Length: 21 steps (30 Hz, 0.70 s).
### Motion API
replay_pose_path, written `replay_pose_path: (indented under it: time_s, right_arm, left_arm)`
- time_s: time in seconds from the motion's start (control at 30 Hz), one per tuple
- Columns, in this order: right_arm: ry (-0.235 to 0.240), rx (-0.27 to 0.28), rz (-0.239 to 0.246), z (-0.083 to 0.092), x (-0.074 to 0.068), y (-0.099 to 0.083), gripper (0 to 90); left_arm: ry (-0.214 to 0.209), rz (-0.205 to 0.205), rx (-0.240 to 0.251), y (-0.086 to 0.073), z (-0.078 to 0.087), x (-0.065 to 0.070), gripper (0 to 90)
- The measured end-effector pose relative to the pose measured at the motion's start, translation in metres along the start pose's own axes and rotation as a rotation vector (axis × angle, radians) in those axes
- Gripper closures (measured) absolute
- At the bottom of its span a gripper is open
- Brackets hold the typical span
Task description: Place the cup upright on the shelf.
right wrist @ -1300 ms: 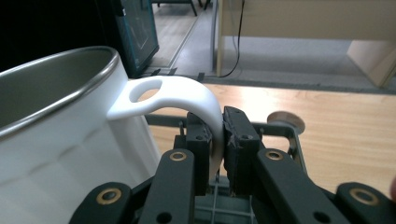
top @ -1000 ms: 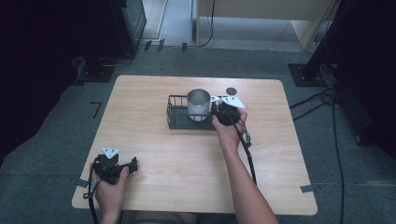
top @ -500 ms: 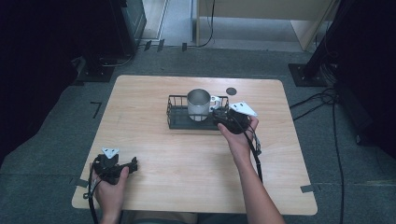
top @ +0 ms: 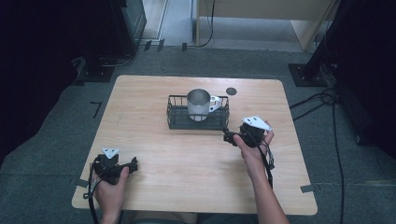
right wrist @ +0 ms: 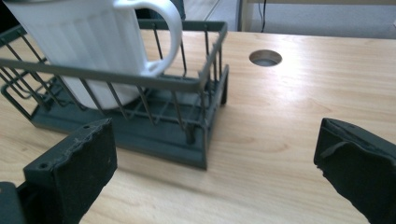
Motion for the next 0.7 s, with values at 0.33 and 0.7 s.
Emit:
replay_pose_path:
  time_s: [0.33,0.7]
  right_arm:
    - [-0.023,-0.018,-0.040,0.019,0.027,-0.023,0.0]
    - [-0.069,-0.047,-0.061,0.037,0.055,-0.046,0.0]
  left_arm:
    - [-0.002,-0.002,0.000,0.000,0.000,0.000,0.0]
    - [-0.005,-0.004,0.000,0.000,0.000,0.000,0.0]
Point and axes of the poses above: each handheld gripper's, and its own axes: z roughly backward along the jaws, y roughly out of its top, x roughly to its right, the point moved 4 cm from there along -z, roughly forward along the jaws, and after that the axes turned 4 degrees about y, right-handed, at the moved point
